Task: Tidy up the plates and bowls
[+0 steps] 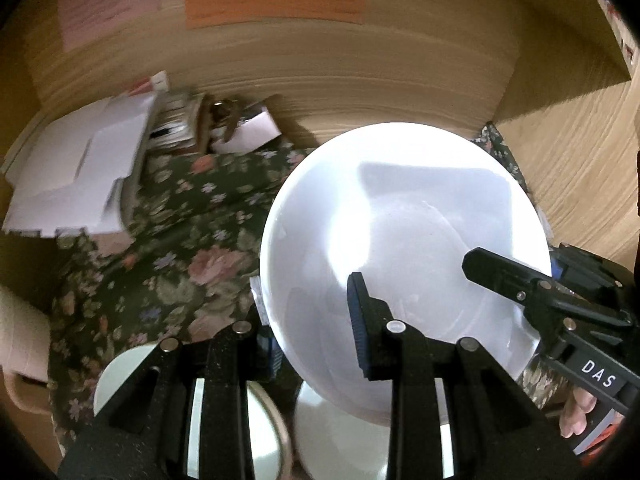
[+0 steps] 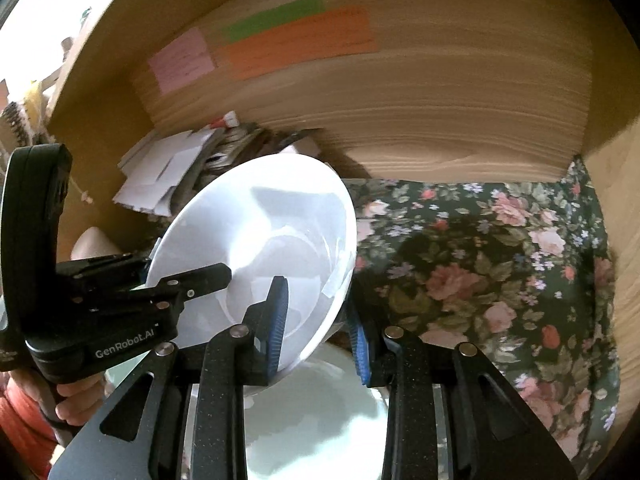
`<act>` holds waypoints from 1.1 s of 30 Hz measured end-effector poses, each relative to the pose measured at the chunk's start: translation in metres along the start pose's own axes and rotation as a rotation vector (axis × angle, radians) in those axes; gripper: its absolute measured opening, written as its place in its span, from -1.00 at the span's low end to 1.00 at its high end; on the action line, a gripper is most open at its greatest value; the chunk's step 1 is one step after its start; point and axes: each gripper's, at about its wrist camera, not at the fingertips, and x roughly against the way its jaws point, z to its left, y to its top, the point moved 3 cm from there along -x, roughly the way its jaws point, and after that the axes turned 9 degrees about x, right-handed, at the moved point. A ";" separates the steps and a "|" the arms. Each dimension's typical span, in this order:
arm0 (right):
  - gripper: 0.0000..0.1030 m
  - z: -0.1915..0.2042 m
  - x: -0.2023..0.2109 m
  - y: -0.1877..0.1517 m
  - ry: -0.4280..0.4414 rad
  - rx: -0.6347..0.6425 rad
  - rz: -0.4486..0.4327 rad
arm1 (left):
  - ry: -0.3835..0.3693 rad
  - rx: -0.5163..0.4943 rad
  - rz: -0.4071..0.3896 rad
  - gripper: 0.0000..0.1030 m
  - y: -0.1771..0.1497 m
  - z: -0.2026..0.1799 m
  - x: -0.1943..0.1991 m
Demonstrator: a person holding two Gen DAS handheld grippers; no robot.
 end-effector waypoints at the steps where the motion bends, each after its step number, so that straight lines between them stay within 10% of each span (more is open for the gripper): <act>1: -0.49 0.005 -0.001 0.000 0.006 0.004 -0.001 | 0.001 0.007 -0.002 -0.44 -0.001 0.004 0.003; 33: -0.49 0.126 -0.057 -0.026 0.173 0.112 0.096 | 0.095 0.228 0.016 -0.44 -0.074 0.135 0.037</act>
